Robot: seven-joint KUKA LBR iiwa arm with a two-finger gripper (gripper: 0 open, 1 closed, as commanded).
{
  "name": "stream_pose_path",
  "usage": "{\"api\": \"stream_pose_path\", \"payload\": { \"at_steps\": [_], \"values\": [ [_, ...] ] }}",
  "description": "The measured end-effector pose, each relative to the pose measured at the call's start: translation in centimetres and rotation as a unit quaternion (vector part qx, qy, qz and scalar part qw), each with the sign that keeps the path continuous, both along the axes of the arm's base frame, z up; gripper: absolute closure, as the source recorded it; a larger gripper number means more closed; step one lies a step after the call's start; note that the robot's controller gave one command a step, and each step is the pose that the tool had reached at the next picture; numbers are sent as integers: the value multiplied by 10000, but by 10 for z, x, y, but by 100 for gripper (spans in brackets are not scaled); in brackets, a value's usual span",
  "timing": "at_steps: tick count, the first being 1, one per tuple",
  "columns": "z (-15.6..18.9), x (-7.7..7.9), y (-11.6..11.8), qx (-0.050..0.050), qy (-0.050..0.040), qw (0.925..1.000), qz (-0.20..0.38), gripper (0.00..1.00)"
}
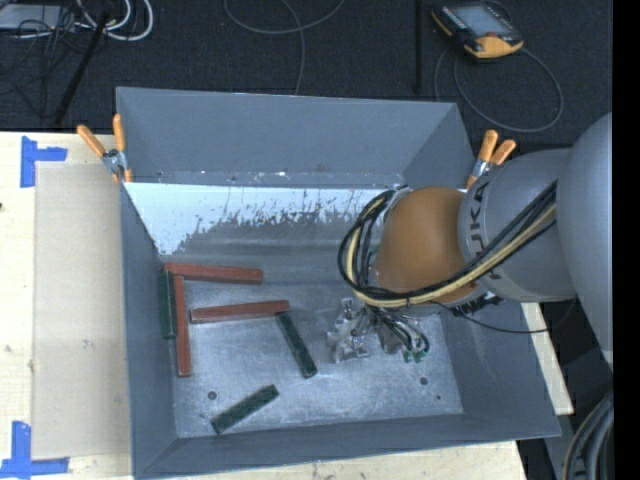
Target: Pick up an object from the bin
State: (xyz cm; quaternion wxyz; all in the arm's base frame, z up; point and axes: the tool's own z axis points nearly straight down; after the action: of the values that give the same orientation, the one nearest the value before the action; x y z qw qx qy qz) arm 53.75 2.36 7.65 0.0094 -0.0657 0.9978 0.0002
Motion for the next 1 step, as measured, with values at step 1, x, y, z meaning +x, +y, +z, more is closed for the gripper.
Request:
{"api": "stream_pose_path", "payload": {
  "at_steps": [1],
  "values": [
    [8, 77, 60, -7, 83, 9995, 308, 0]
  ]
}}
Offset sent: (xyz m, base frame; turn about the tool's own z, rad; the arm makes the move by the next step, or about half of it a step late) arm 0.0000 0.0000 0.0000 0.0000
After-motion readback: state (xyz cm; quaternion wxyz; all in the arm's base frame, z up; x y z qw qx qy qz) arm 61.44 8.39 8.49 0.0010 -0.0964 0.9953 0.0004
